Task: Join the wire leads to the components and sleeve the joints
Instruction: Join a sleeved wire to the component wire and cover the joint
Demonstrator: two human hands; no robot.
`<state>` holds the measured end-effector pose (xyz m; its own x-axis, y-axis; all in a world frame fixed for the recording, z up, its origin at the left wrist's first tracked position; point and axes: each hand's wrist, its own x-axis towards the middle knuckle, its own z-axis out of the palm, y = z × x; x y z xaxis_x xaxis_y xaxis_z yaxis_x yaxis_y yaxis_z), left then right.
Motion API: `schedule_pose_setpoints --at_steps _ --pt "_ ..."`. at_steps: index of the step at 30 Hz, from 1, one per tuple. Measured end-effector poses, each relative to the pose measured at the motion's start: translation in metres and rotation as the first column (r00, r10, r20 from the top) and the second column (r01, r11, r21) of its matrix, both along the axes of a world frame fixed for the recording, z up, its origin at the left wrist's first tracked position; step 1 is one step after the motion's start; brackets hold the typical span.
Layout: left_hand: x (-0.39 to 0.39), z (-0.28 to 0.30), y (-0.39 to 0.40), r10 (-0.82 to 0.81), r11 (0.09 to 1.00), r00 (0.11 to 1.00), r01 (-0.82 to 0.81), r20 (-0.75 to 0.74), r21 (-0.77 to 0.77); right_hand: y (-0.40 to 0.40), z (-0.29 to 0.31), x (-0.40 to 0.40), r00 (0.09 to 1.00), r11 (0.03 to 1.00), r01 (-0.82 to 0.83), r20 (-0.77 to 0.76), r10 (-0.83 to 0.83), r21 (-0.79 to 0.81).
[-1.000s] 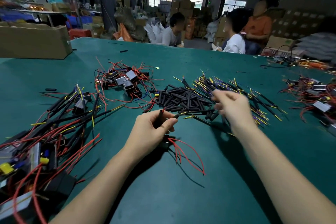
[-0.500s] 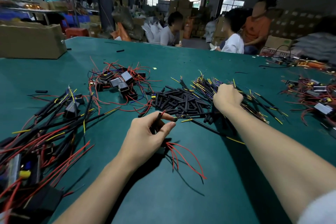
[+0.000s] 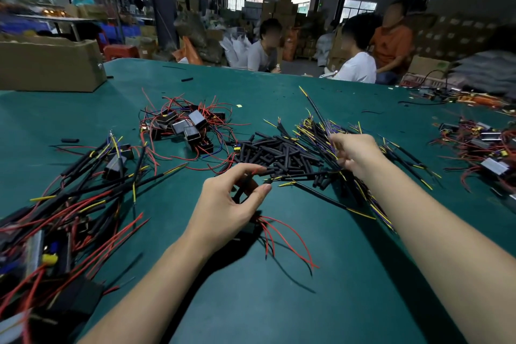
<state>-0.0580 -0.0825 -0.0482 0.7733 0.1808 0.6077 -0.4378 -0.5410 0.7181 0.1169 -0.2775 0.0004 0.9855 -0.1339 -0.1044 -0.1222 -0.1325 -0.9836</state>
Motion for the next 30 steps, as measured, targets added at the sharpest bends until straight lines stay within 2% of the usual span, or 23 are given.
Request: schedule_pose_setpoints --at_steps 1,3,6,9,12,15,17,20,23,26,28,30 --pt "-0.001 0.001 -0.001 0.008 1.0 1.0 -0.008 0.008 0.001 0.0 0.002 -0.011 0.994 0.979 -0.082 -0.062 0.095 0.189" --pt "-0.003 0.003 -0.002 0.008 1.0 1.0 -0.008 0.017 -0.016 -0.001 0.003 -0.038 0.954 0.884 -0.207 -0.111 0.277 0.419" --pt "-0.005 0.003 -0.004 -0.015 0.998 0.999 0.012 -0.036 -0.067 -0.002 0.003 -0.075 0.899 0.775 -0.294 -0.113 0.423 0.559" --pt "-0.005 0.002 -0.005 -0.054 0.989 0.993 0.039 -0.102 -0.142 -0.002 -0.001 -0.101 0.868 0.735 -0.349 -0.096 0.487 0.581" --pt "-0.005 0.003 -0.004 -0.048 0.992 0.991 0.033 -0.122 -0.122 -0.002 -0.007 -0.114 0.848 0.765 -0.448 -0.05 0.527 0.462" --pt "-0.005 0.006 -0.002 -0.063 0.973 0.988 0.029 -0.142 -0.228 -0.008 -0.01 -0.119 0.772 0.754 -0.618 -0.012 0.636 0.223" --pt "-0.006 0.008 -0.001 -0.095 0.951 0.983 0.043 -0.156 -0.306 -0.012 -0.011 -0.122 0.707 0.707 -0.706 -0.018 0.707 0.042" --pt "-0.006 0.011 -0.002 -0.115 0.944 0.976 0.049 -0.184 -0.327 -0.018 -0.012 -0.126 0.636 0.629 -0.766 -0.014 0.771 -0.131" --pt "-0.005 0.012 -0.003 -0.107 0.938 0.978 0.039 -0.181 -0.344 -0.022 -0.01 -0.129 0.539 0.485 -0.816 -0.108 0.835 -0.314" --pt "-0.004 0.011 -0.003 -0.085 0.93 0.981 0.015 -0.176 -0.367 -0.025 -0.006 -0.132 0.462 0.354 -0.847 -0.221 0.859 -0.397" --pt "-0.004 0.009 -0.003 -0.063 0.94 0.98 -0.005 -0.187 -0.342 -0.026 -0.004 -0.132 0.461 0.337 -0.842 -0.237 0.855 -0.421" --pt "-0.003 0.009 -0.003 -0.062 0.943 0.976 -0.011 -0.209 -0.333 -0.028 -0.004 -0.13 0.491 0.364 -0.824 -0.227 0.841 -0.435"
